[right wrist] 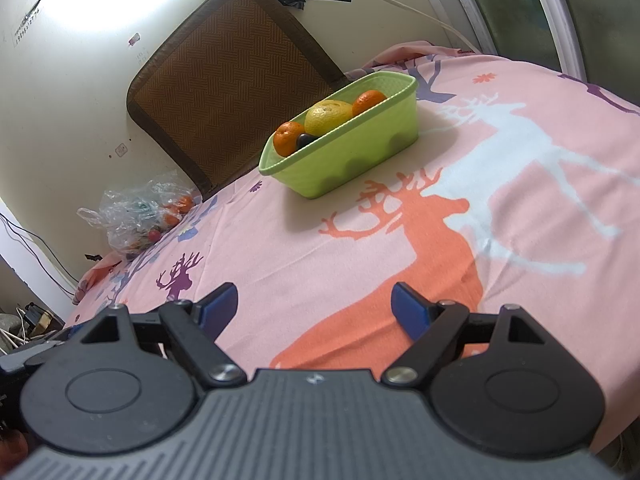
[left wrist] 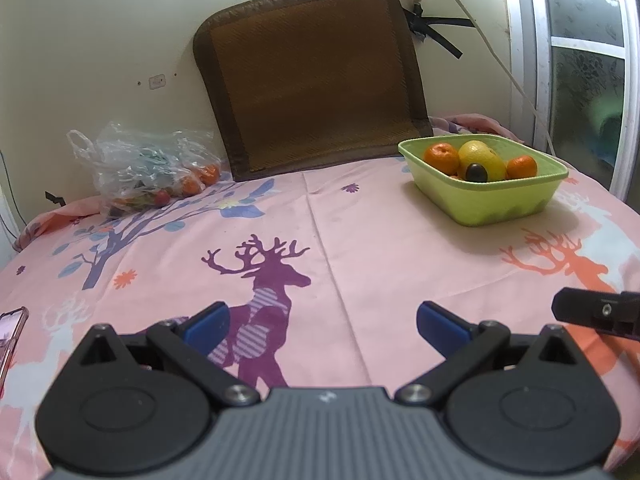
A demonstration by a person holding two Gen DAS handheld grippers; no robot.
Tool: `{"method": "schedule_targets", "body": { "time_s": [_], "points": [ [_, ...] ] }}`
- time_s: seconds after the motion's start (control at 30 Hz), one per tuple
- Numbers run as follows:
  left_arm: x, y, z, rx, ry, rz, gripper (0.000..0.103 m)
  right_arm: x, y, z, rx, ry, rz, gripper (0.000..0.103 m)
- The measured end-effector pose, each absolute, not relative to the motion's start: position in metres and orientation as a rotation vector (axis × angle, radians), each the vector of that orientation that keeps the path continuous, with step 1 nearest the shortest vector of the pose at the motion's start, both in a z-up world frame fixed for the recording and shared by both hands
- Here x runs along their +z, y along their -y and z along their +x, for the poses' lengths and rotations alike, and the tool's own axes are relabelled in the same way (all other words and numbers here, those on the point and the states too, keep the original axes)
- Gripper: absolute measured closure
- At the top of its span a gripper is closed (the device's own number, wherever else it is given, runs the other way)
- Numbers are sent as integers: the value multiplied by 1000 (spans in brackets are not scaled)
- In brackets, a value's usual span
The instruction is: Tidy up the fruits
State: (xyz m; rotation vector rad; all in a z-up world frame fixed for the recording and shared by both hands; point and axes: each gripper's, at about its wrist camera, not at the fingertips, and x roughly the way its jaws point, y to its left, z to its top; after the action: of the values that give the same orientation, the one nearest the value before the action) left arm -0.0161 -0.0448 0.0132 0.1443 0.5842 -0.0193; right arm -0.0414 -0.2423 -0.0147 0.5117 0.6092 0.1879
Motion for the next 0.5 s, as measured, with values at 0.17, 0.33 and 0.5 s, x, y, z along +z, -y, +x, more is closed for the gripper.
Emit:
{"method": "schedule_targets", "body": {
  "time_s": [0.17,0.33,0.5],
  "points": [
    [14,43,-16,-15,-577,140,0,-15,243,-42,188,-609,513,17],
    [15,41,-16,-15,-580,123,0,-15,243,-41,191,-609,508,17],
    [15,40,-16,-20,-586,115,0,-15,243,-41,192,-609,506,17]
  ]
}}
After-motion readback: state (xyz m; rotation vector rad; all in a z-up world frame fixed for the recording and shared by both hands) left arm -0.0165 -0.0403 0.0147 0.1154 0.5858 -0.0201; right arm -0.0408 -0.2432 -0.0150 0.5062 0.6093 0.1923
